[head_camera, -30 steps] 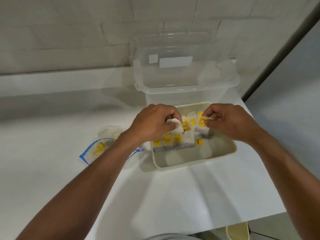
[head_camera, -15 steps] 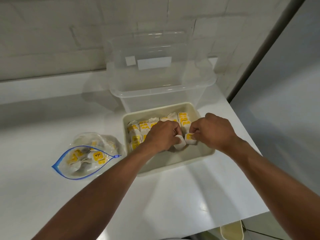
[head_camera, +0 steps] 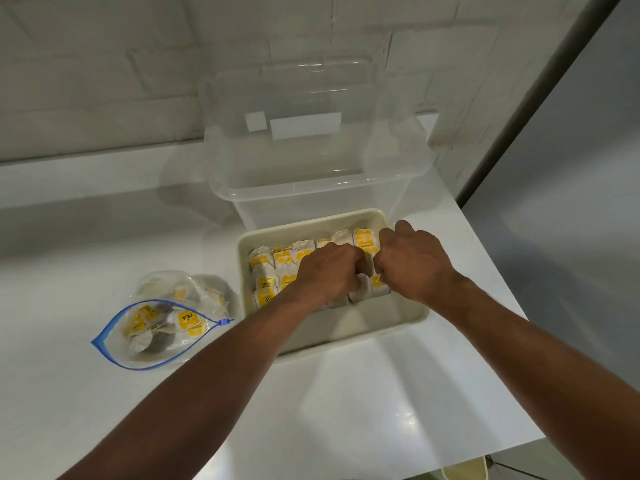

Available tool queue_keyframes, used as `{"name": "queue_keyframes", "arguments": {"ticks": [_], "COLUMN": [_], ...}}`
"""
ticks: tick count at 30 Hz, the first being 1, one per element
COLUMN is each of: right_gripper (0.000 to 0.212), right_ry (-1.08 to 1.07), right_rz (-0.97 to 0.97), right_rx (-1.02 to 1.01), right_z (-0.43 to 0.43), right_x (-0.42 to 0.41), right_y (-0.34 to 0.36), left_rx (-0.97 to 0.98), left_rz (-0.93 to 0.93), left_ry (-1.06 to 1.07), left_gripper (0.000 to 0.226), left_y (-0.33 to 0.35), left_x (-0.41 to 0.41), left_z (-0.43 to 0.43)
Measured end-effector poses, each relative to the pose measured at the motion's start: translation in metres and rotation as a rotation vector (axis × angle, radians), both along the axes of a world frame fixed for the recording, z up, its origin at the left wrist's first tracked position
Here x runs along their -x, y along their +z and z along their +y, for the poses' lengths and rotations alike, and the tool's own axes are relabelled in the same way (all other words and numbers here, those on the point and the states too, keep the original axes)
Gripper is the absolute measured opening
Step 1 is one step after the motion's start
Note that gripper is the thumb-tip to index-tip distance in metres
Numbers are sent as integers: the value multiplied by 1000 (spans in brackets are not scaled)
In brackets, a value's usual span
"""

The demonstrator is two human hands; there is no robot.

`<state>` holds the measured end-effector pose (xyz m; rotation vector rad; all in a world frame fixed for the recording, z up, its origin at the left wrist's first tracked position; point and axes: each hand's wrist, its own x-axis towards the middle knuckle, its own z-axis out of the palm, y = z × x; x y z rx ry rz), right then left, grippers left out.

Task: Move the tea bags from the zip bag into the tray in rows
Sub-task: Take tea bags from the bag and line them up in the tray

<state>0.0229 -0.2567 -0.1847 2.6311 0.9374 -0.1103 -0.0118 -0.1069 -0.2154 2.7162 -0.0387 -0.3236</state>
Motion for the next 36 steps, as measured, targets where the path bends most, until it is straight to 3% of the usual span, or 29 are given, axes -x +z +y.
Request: {"name": "queue_keyframes", "arguments": {"ticks": [3, 6, 19, 24, 31, 34, 36], "right_gripper": [1, 18, 15, 22, 9, 15, 8], "right_ry": [59, 62, 68, 34, 78, 76, 41], "right_rz": [-82, -171, -256, -295, -169, -110, -108], "right_rx": [18, 34, 63, -5, 84, 80, 85], "right_z": [5, 7, 10, 2, 7, 9, 12], "right_x": [-4, -10, -6, 2, 21, 22, 24], "right_y": [-2, -9, -16, -17, -23, -22, -16], "left_rx": [-36, -77, -76, -121, -328, -311, -264], "left_rz": [-45, -72, -95, -225, -178, -149, -143], "left_ry": [-5, 3, 9, 30, 52, 74, 85], "left_gripper": [18, 18, 16, 25, 38, 40, 44], "left_y": [-4, -6, -13, -7, -15, -15, -13], "left_x": [-8, -14, -14, -7, 12, 11, 11], "left_z": [2, 3, 7, 11, 1, -1, 0]}}
